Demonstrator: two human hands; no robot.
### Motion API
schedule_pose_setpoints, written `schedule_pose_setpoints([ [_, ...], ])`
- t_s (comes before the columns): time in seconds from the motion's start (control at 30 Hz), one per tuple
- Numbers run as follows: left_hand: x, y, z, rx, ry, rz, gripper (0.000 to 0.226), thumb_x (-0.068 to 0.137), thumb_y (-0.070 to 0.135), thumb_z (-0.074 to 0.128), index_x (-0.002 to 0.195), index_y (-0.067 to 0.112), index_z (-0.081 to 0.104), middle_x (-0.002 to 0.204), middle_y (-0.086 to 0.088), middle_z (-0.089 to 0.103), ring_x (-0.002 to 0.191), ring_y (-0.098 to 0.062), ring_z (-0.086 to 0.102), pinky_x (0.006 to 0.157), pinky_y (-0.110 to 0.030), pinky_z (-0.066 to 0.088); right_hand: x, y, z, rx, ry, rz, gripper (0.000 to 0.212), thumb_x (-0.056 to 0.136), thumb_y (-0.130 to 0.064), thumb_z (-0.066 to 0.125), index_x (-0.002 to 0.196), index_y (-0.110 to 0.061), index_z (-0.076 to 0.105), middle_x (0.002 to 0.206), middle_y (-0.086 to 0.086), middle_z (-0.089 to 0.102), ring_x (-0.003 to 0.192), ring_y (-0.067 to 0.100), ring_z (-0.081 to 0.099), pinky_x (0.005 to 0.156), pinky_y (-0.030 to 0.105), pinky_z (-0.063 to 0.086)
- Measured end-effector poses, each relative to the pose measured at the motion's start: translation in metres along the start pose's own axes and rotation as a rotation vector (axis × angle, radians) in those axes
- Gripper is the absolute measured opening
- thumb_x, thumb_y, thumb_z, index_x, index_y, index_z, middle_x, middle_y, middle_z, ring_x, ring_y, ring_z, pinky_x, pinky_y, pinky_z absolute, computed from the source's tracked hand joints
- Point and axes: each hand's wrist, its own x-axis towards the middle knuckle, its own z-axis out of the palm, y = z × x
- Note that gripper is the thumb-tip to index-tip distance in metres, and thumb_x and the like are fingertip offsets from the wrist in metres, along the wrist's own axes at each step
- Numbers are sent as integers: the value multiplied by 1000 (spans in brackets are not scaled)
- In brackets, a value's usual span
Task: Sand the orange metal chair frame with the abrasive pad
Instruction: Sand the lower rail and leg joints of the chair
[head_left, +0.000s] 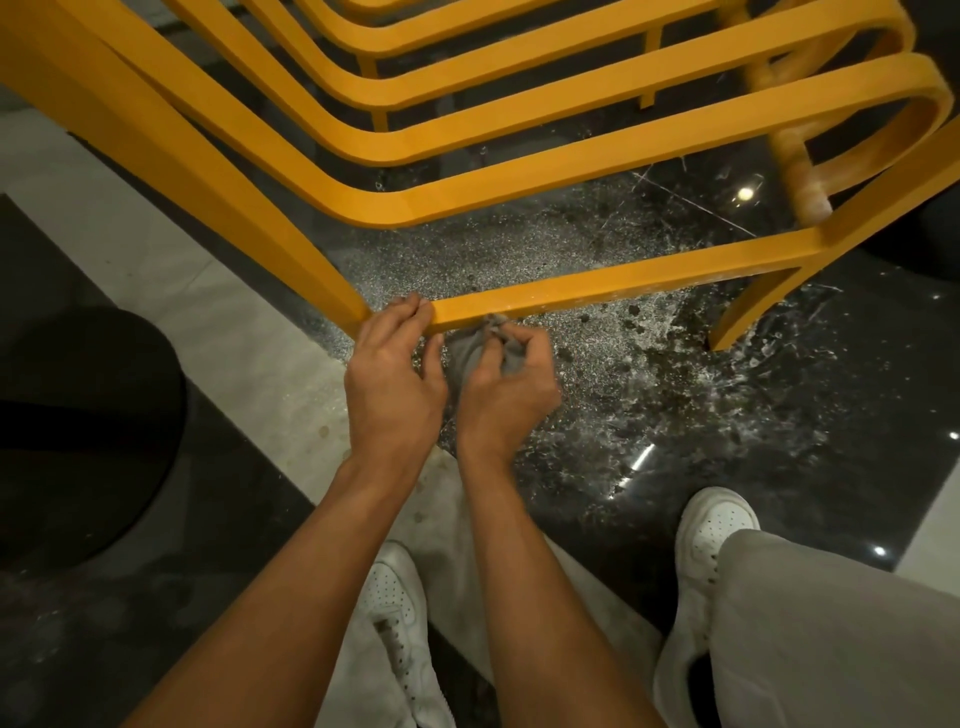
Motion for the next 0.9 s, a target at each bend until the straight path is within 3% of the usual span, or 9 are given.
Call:
schedule_pose_setpoints([
  [0.07,0,1,-1,3,-7,-3,38,96,7,74,134,4,71,137,-9,69,133,-22,60,118,-29,43,-2,0,0,-27,-46,-17,8,91,2,71,95,-5,70,96,3,74,87,5,70,76,8,51],
  [0.27,1,7,0,23,-32,-16,39,97,11,75,135,3,70,137,-10,69,132,-24,59,117,-28,41,24,-3,-13,84,80,53,10,91,15,64,98,8,66,96,10,71,82,-15,67,68,9,57],
  [0.37,4,14,1,20,-59,2,36,98,11,72,134,4,71,135,-9,68,130,-23,59,112,-23,40,16,-6,-11,52,62,33,9,91,11,68,96,3,68,99,11,74,90,0,72,76,10,56],
  [0.47,10,24,5,35,-92,65,33,100,15,69,133,9,71,131,-6,70,124,-23,60,109,-37,48,22,-3,-13,45,60,54,8,91,6,70,94,-1,70,98,7,75,91,8,73,77,8,53],
  [0.6,20,29,8,5,-92,80,25,100,14,70,124,10,77,120,-4,75,113,-21,64,100,-34,51,30,-4,-15,51,113,76,7,91,7,69,96,2,68,98,8,74,86,5,71,73,5,52],
  [0.73,25,26,5,-51,-95,55,22,96,12,75,118,12,81,113,-3,78,108,-19,66,95,-30,54,14,-2,-9,-15,15,49,12,89,7,69,90,-5,67,89,1,72,80,-8,64,69,2,45],
  [0.9,34,21,-2,-108,-145,10,23,95,10,77,115,18,82,106,5,77,100,-12,66,88,-21,52,33,0,-13,31,94,146,9,92,5,69,98,-2,67,99,6,74,84,-4,67,68,6,51],
])
